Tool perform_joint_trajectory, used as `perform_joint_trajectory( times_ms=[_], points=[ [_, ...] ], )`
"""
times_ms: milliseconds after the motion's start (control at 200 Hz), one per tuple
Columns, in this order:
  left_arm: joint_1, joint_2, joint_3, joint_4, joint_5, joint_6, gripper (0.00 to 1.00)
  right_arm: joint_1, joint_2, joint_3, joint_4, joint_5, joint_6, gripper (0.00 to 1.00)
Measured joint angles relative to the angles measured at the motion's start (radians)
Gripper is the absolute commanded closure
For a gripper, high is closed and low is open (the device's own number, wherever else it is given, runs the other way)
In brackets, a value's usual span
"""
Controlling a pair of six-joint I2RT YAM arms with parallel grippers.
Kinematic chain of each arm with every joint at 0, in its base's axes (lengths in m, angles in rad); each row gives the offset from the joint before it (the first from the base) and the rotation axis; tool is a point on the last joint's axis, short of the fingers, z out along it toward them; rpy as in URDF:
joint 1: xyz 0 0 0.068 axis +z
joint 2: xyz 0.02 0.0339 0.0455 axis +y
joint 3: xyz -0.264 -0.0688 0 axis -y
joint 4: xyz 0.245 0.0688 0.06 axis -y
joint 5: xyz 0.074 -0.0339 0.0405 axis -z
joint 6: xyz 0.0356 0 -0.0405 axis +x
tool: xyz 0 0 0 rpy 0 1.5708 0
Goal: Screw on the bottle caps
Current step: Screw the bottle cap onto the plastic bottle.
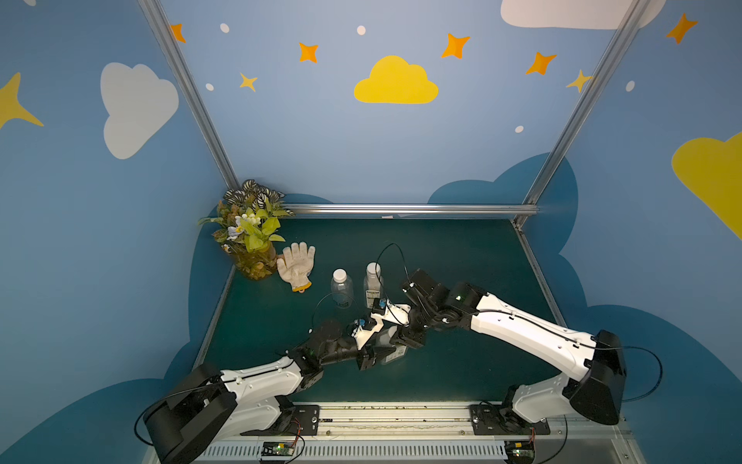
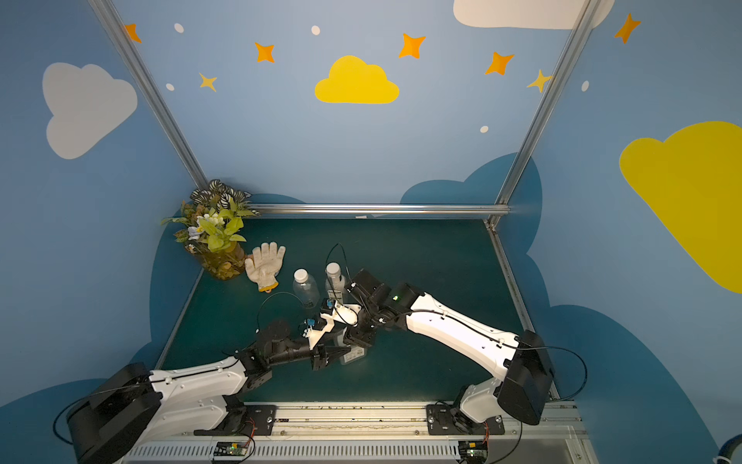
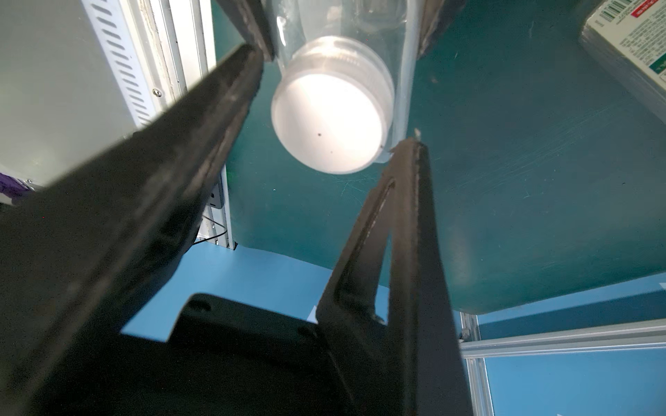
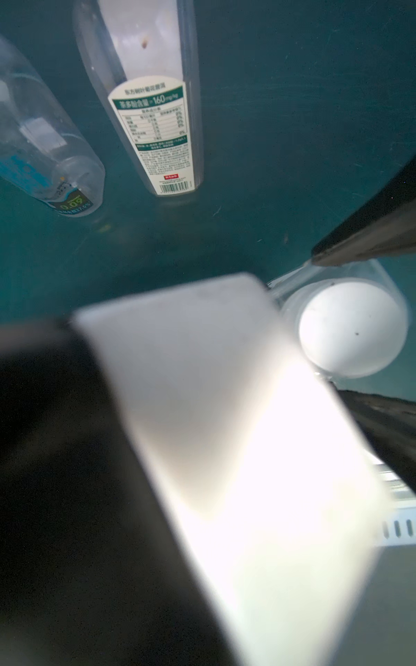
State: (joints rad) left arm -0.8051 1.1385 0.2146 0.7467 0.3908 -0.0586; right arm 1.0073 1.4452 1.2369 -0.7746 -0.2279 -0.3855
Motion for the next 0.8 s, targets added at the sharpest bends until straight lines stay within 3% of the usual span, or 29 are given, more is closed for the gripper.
perform_joint_trajectory(
  times_ms=[190, 531, 721, 801],
  points=[
    [0.0, -0.009, -0.008, -0.002, -0.018, -0.018, 0.97, 0.005, -0.005, -0.031, 0.056, 0.006, 0.015, 0.44],
    [0.0, -0.011, -0.009, -0.002, -0.026, -0.021, 0.95, 0.023, -0.029, -0.077, 0.119, 0.048, 0.057, 0.74],
    [-0.002, -0.016, -0.009, -0.007, -0.029, -0.02, 0.73, 0.032, -0.047, -0.098, 0.142, 0.068, 0.073, 0.83],
    [-0.004, -0.025, -0.009, -0.016, -0.035, -0.018, 0.59, 0.037, -0.059, -0.111, 0.153, 0.077, 0.079, 0.84]
  ],
)
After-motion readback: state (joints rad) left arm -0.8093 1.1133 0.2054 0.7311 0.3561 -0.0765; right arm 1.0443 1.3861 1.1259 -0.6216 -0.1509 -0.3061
